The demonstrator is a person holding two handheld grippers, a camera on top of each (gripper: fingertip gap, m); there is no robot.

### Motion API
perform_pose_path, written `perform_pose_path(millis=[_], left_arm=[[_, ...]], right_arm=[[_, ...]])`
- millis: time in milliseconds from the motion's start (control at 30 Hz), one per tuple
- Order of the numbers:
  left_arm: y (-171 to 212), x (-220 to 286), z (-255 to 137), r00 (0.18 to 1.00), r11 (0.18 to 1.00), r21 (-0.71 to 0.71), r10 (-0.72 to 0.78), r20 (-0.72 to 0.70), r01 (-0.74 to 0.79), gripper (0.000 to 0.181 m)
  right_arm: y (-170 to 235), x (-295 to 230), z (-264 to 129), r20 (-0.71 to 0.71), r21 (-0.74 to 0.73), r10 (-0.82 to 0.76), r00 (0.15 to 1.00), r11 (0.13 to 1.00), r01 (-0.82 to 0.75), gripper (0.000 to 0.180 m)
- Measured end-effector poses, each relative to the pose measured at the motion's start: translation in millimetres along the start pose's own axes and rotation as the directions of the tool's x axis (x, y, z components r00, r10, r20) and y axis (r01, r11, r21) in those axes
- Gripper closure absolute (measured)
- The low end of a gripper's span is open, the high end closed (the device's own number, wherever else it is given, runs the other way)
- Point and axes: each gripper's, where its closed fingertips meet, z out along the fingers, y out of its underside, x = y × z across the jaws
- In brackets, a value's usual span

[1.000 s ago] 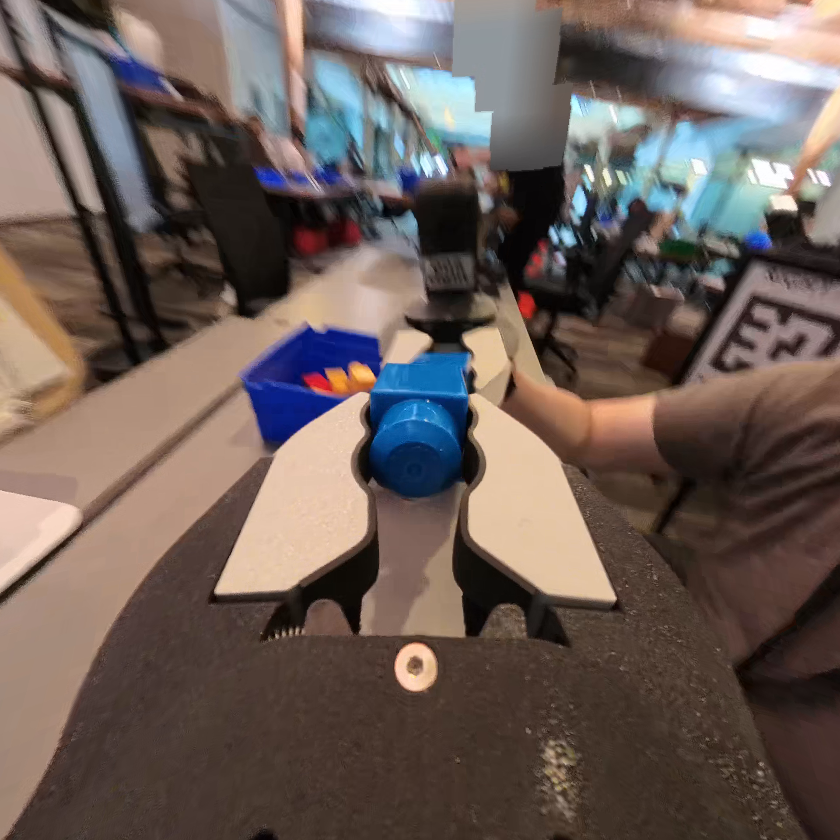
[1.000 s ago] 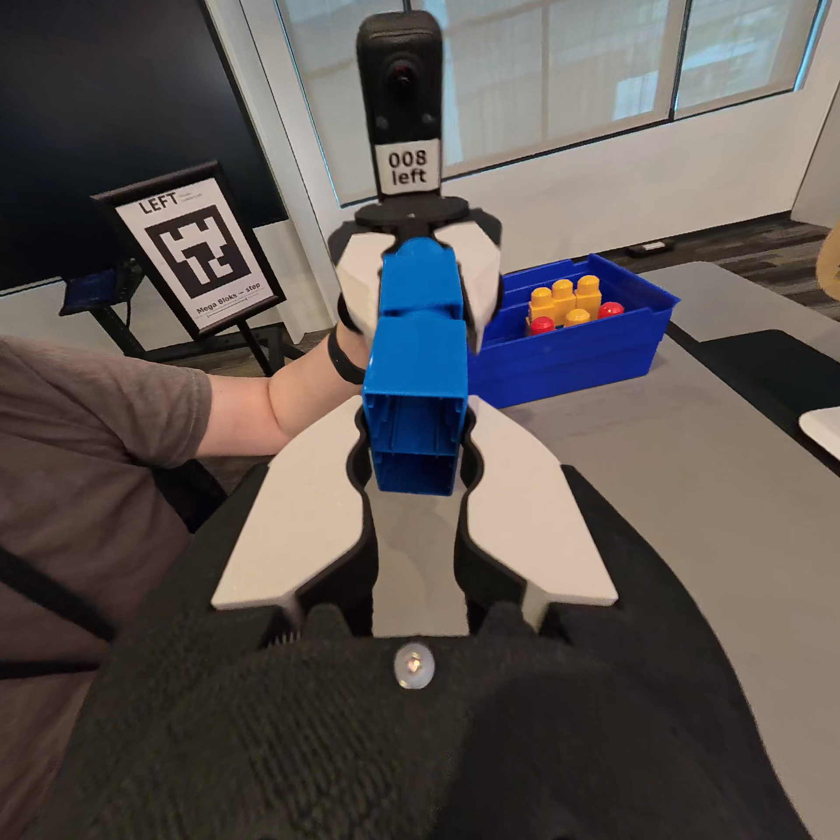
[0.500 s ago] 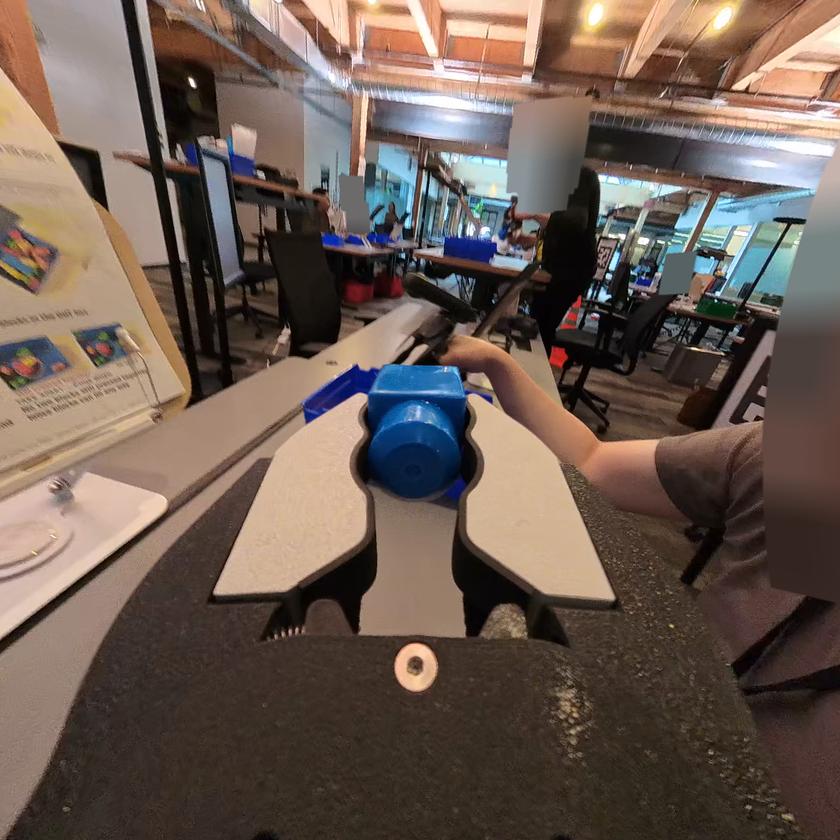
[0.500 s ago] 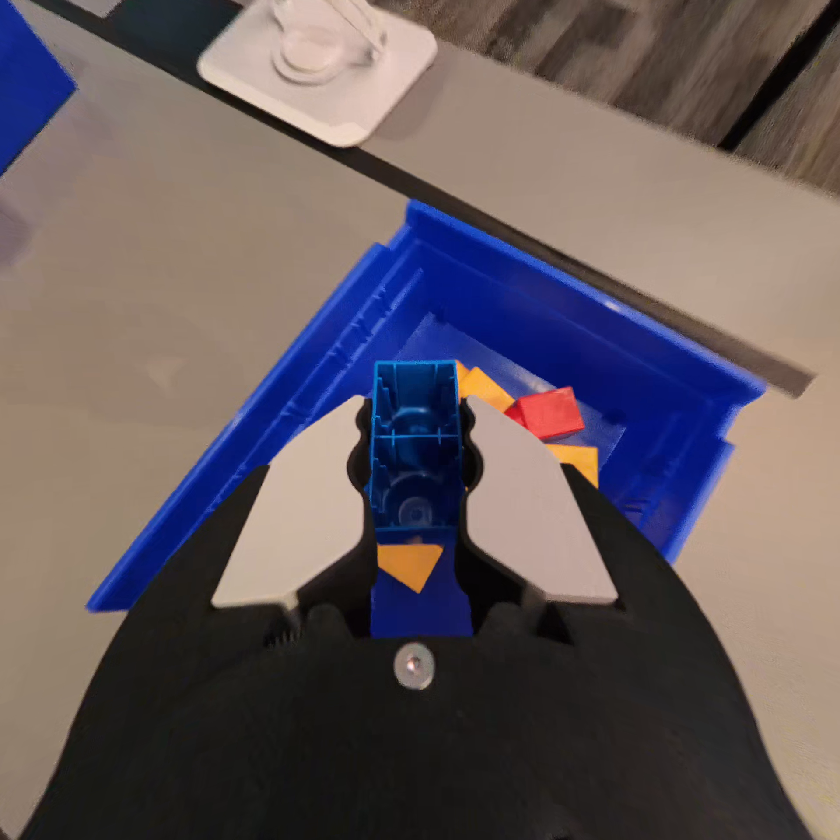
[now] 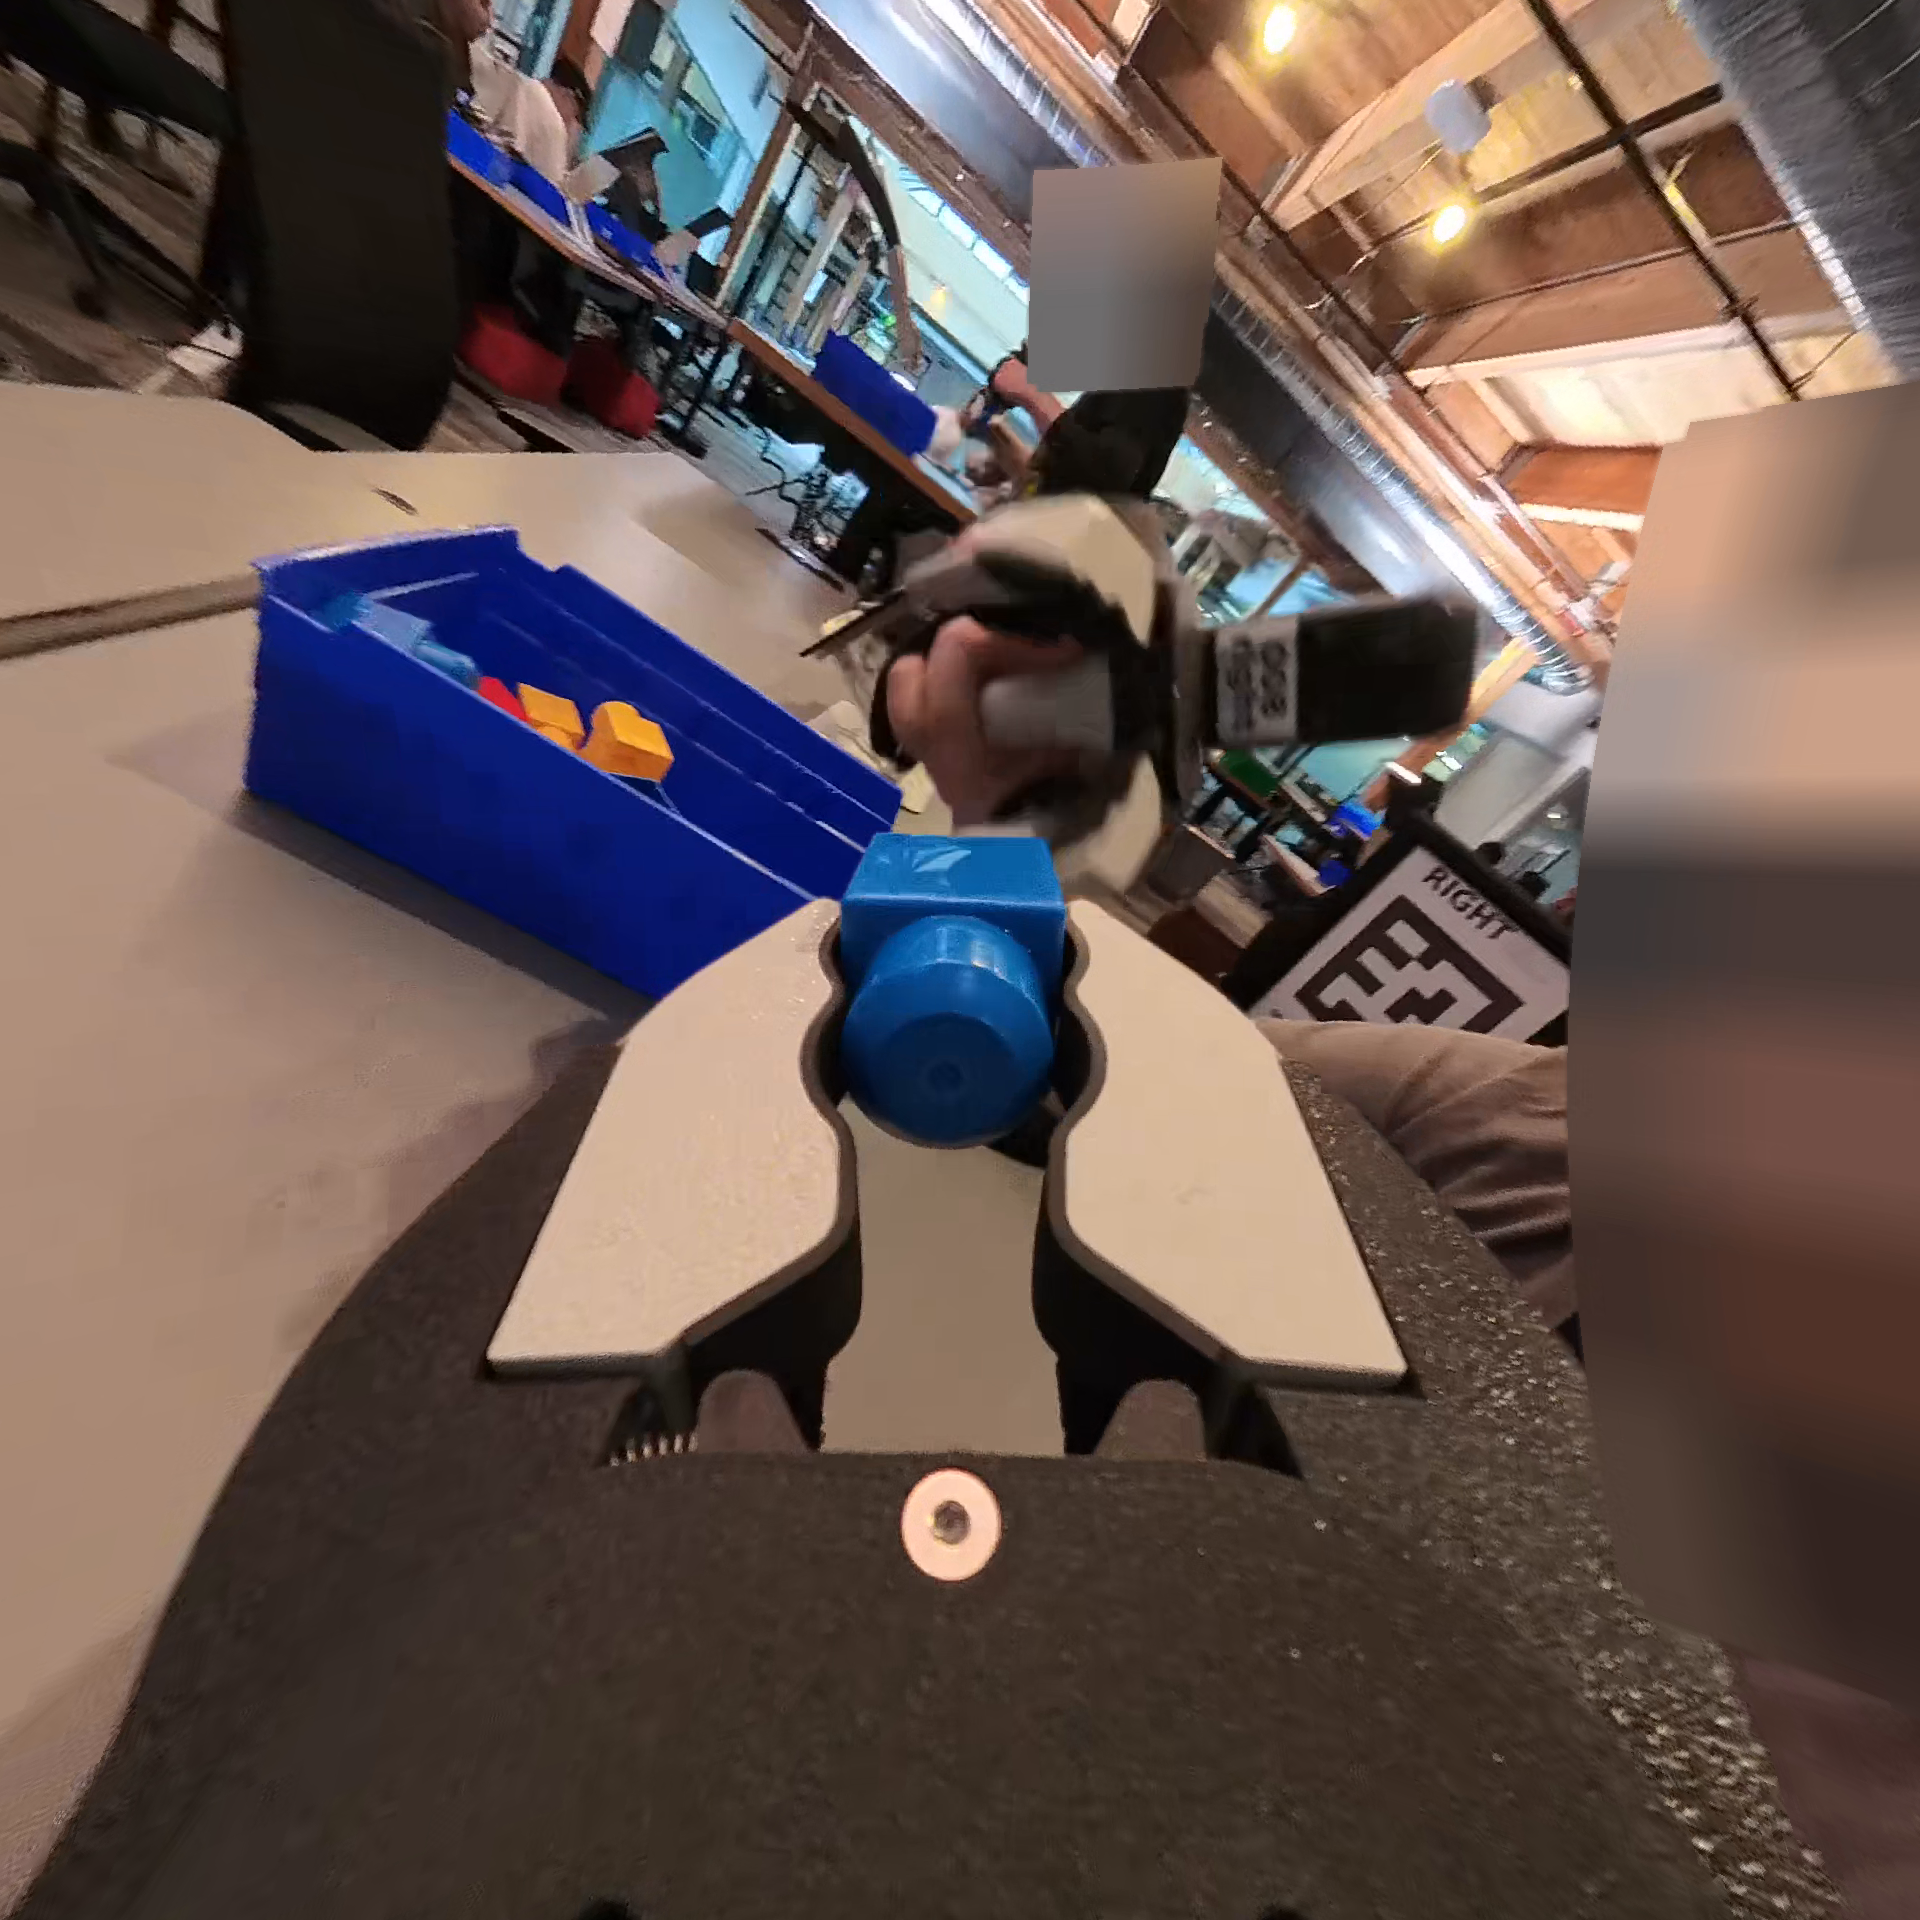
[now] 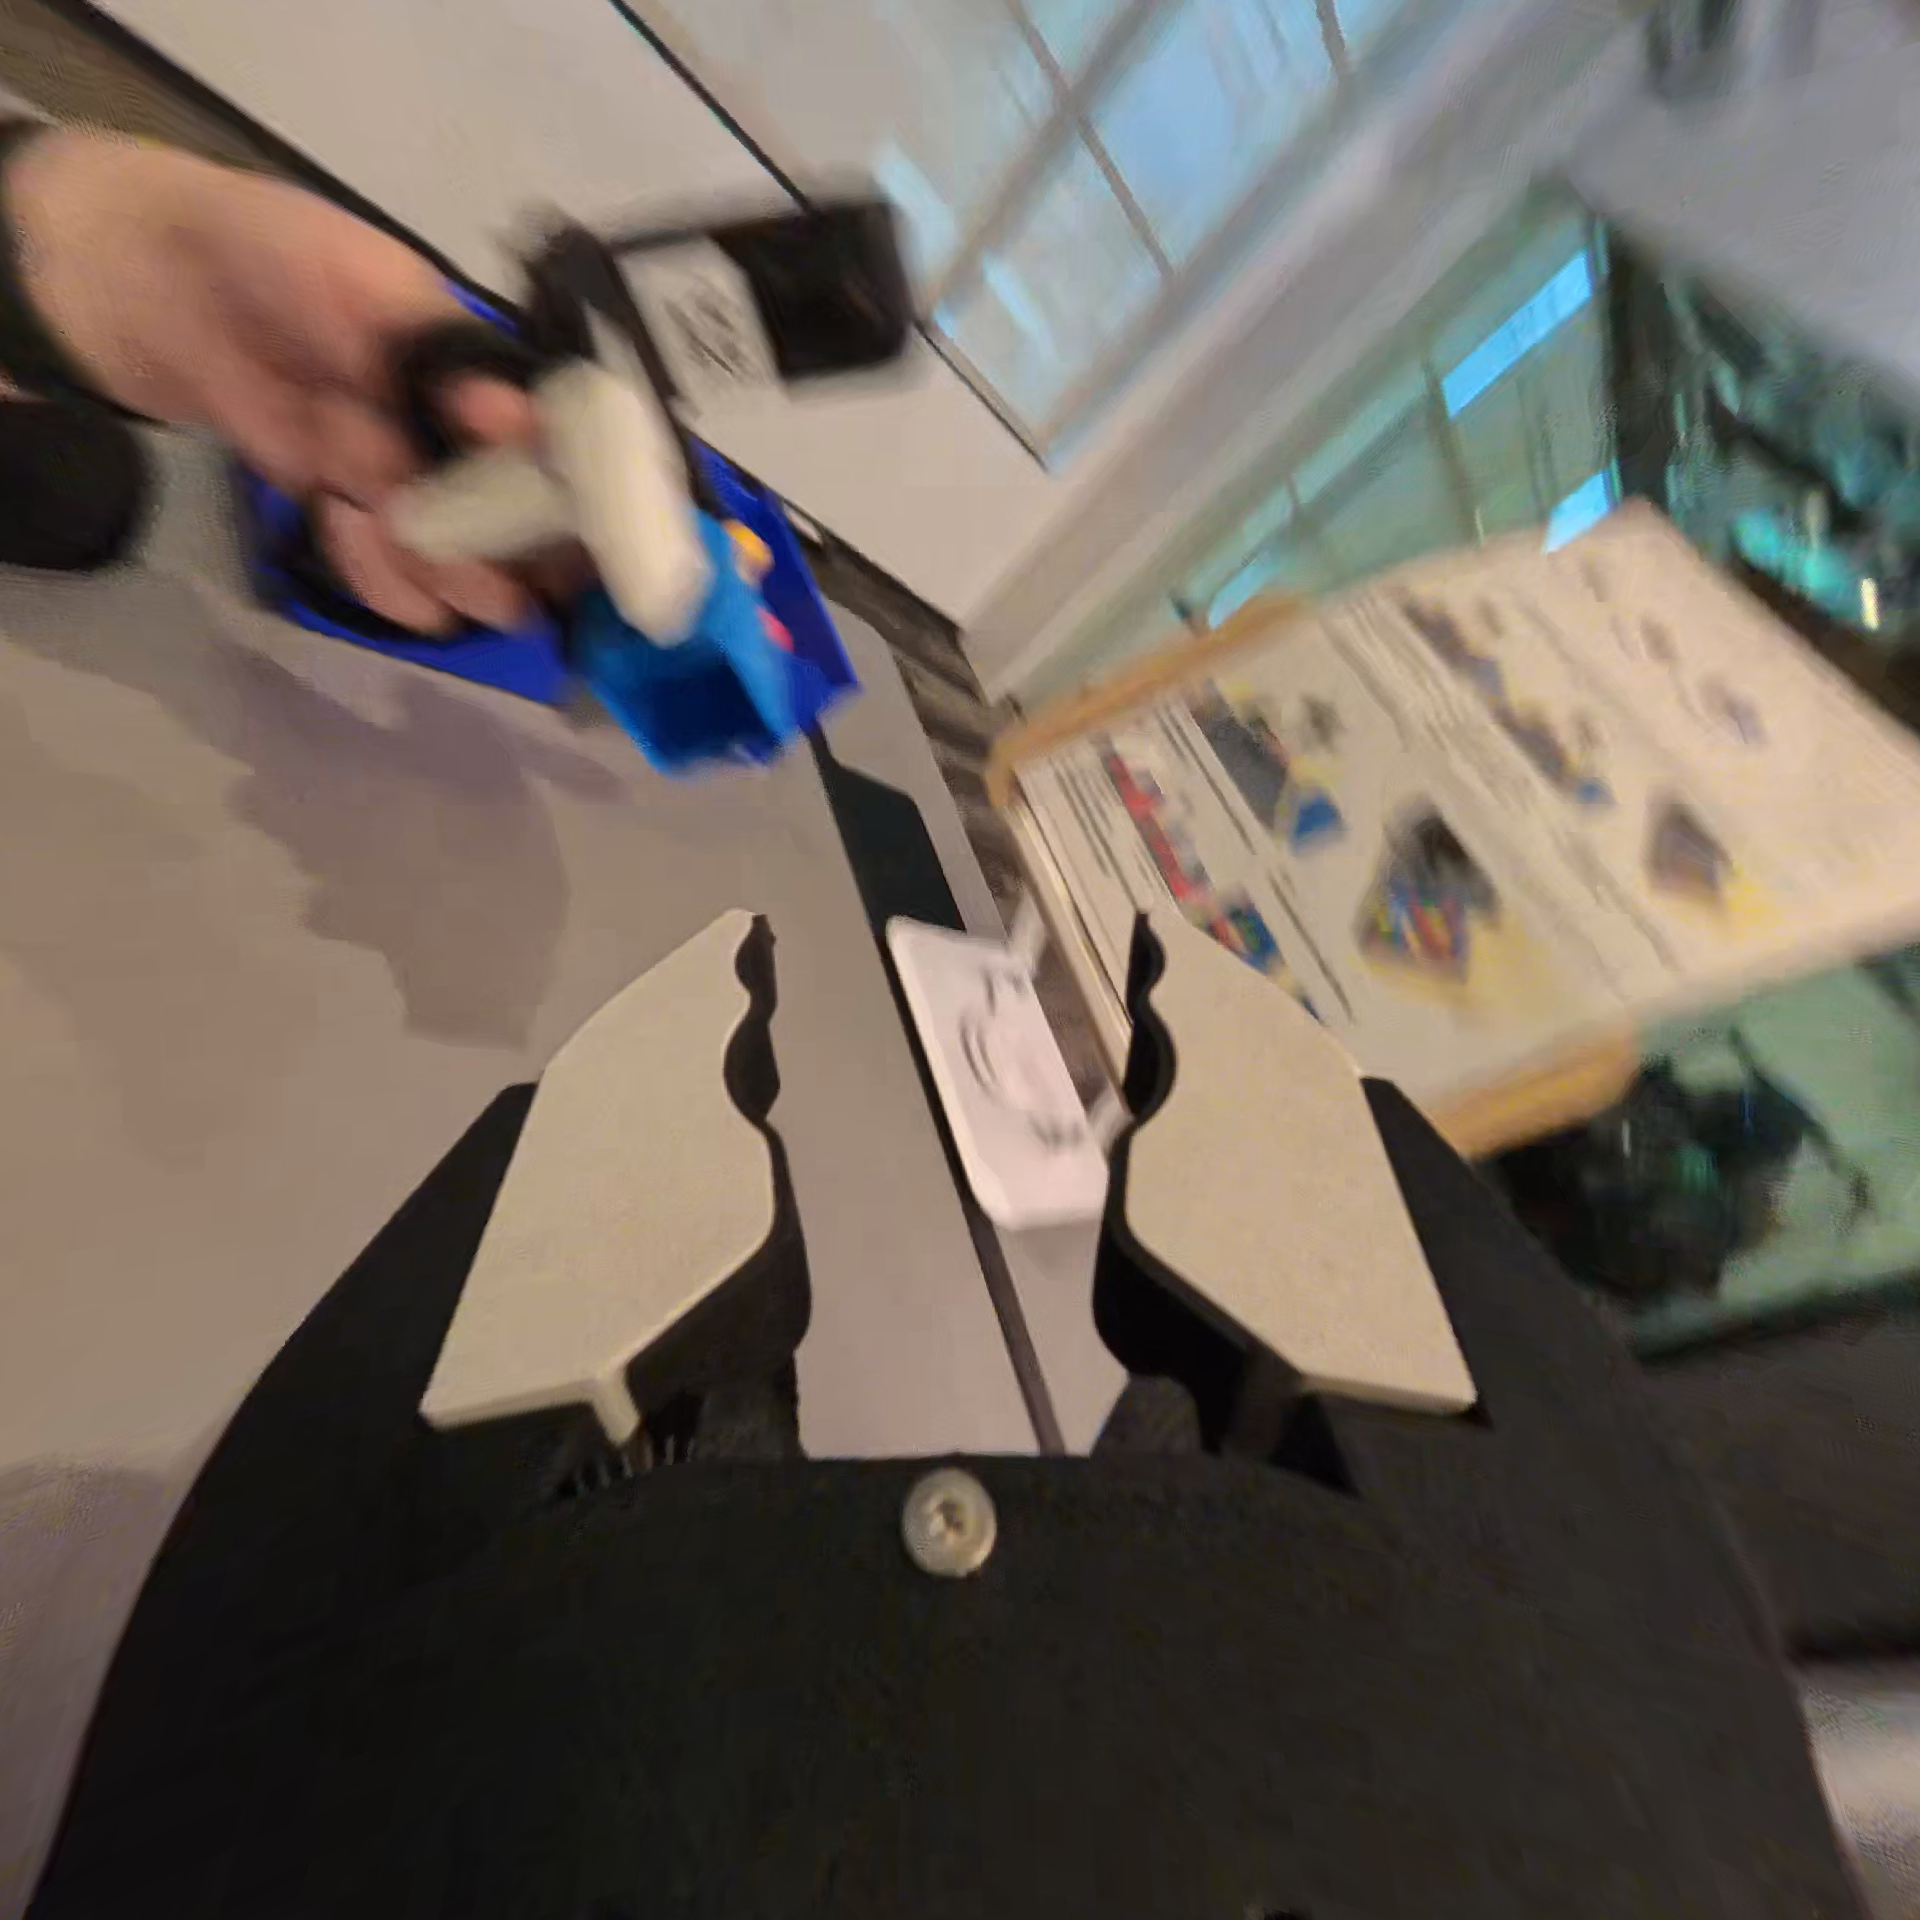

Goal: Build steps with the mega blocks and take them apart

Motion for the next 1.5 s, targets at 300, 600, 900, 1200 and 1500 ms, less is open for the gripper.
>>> perform_pose_path(millis=[300, 600, 900, 1200, 1500], left_arm=[[15, 21, 19, 0.997, 0.997, -0.069, 0.015, -0.076, -0.020, 0.143], [-61, 19, -89, 0.898, 0.955, 0.022, 0.270, 0.347, -0.296, 0.140], [-60, -30, -281, 0.361, 0.984, -0.088, 0.140, 0.922, -0.158, 0.128], [-13, -123, -379, 0.104, 0.991, -0.110, 0.102, 0.989, 0.080, 0.126], [34, -179, -398, 0.002, 0.924, -0.247, 0.258, 0.966, 0.291, 0.140]], right_arm=[[-18, -56, 34, 0.053, -0.018, -0.177, 0.983, 0.984, 0.179, 0.143], [150, 67, -87, -0.160, -0.519, 0.269, 0.950, 0.796, -0.312, 0.143], [302, 55, -132, -0.357, -0.729, 0.429, 0.830, 0.428, -0.535, 0.135], [269, 63, -115, -0.323, -0.735, 0.329, 0.888, 0.505, -0.454, 0.125], [278, 55, -115, -0.289, -0.785, 0.305, 0.908, 0.467, -0.407, 0.124]])
